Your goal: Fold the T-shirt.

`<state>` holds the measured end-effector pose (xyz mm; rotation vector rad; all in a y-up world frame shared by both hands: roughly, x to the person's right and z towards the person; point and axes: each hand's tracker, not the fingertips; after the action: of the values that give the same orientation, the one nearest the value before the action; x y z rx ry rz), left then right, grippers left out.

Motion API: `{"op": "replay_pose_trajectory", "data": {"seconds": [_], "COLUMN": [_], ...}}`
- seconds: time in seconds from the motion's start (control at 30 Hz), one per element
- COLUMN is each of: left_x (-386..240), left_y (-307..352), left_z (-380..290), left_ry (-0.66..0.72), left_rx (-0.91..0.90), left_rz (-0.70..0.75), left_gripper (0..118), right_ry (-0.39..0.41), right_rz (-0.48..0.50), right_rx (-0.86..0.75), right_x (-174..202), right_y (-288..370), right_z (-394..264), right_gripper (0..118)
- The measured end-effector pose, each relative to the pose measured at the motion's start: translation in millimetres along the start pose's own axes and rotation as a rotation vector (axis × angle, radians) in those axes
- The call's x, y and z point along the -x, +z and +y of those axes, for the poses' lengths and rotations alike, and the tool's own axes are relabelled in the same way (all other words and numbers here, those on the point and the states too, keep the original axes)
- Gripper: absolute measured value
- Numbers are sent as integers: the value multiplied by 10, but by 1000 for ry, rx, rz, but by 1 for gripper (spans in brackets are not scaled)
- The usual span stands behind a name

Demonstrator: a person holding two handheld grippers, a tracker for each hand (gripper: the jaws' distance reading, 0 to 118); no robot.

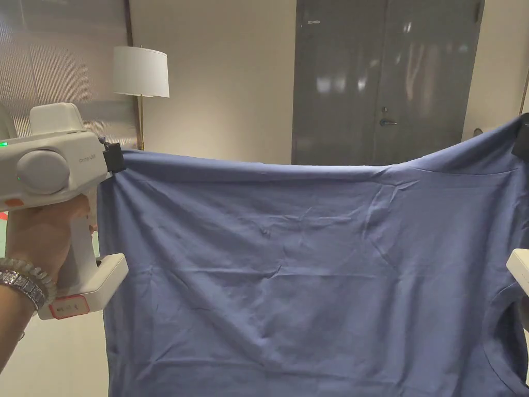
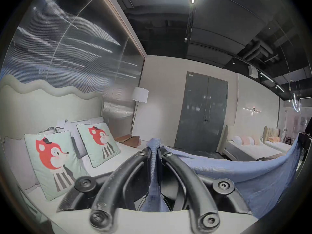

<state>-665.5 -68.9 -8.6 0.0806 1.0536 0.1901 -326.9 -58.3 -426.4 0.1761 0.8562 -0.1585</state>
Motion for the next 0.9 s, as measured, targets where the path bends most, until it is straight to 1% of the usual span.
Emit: {"op": "replay_pose_trajectory", "data": {"seconds": [0.07, 0.17, 0.27, 0.3, 0.47, 0.57, 0.73, 0.9], "left_x": [-55, -145, -243, -266, -382, -410, -361, -260], "left_y": [-219, -532, -796, -866, -1140, -1231, -1318, -1279], "left_z": [75, 184, 284, 308, 316, 231, 45, -88], "left_ry": [-2, -15, -20, -17, -24, -28, -24, -3], "left_rx": [1, -6, -18, -22, -41, -35, 4, 41], "left_rz": [9, 16, 19, 17, 25, 26, 33, 39], "left_gripper": [2, 2, 2, 2, 2, 2, 2, 2], "right_ry": [23, 23, 49, 58, 70, 96, 122, 126], "right_rz": [-6, -7, -28, -37, -54, -65, -62, -40], "right_rx": [-4, -13, -35, -41, -60, -51, -22, 12], "right_x": [32, 63, 76, 143, 174, 206, 207, 166], "right_y": [-246, -582, -891, -878, -1147, -1223, -1249, -1199], "right_z": [29, 93, 158, 204, 217, 142, 1, -130], "right_gripper": [0, 0, 0, 0, 0, 0, 0, 0]}}
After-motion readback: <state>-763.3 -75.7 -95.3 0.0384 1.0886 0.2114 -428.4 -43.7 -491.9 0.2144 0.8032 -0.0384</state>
